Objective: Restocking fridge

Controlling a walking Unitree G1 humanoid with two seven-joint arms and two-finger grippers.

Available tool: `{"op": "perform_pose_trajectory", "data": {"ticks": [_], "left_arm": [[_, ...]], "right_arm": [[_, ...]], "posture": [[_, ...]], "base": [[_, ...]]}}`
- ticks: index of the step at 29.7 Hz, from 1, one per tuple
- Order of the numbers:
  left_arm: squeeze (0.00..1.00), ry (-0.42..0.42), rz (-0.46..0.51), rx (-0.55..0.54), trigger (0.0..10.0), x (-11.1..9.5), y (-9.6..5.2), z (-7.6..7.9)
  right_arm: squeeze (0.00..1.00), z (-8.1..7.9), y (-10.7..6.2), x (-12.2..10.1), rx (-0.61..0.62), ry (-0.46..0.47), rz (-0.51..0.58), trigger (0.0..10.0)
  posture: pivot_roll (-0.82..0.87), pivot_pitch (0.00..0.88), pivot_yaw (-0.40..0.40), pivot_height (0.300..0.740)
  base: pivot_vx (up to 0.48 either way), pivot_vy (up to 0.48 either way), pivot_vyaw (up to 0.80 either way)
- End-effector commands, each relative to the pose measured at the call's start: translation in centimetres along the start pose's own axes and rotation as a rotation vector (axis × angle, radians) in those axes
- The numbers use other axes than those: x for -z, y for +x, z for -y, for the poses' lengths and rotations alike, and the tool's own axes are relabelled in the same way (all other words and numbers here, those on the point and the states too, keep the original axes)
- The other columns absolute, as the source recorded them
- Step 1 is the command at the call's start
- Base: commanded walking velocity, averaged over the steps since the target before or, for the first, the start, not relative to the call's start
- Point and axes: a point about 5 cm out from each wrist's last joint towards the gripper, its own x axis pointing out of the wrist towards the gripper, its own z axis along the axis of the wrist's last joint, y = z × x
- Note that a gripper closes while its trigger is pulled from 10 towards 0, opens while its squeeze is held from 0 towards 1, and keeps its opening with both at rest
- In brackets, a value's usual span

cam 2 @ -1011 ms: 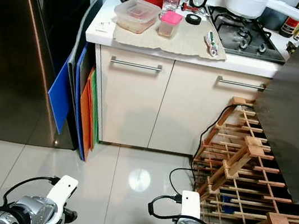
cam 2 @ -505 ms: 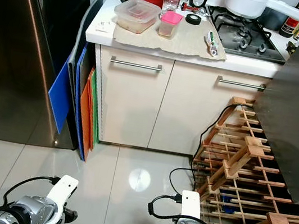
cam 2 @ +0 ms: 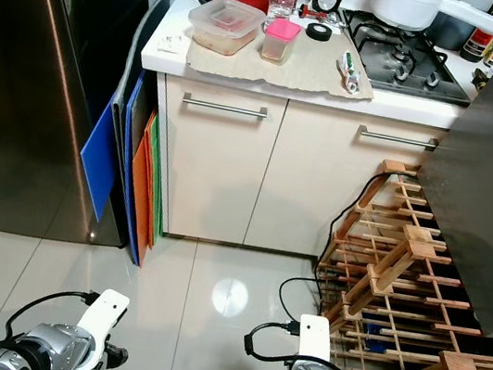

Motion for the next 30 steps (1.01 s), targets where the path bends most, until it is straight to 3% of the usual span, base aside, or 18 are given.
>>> {"op": "perform_pose_trajectory", "data": {"ticks": [1,30], "left_arm": [[0.0,0.012,0.007,0.006,10.0,-0.52,-0.06,0.12],[0.0,0.025,0.005,0.006,10.0,-0.37,-0.02,0.17]], "right_arm": [[0.0,0.39,-0.04,-0.63,0.006,-0.006,0.02,10.0],[0.0,0.43,-0.02,-0.44,0.011,-0.01,0.017,10.0]], "posture": [[0.11,0.0,-0.046,0.74],[0.12,0.0,-0.051,0.74]], "base": [[0.0,0.0,0.0],[0.0,0.0,0.0]]}}
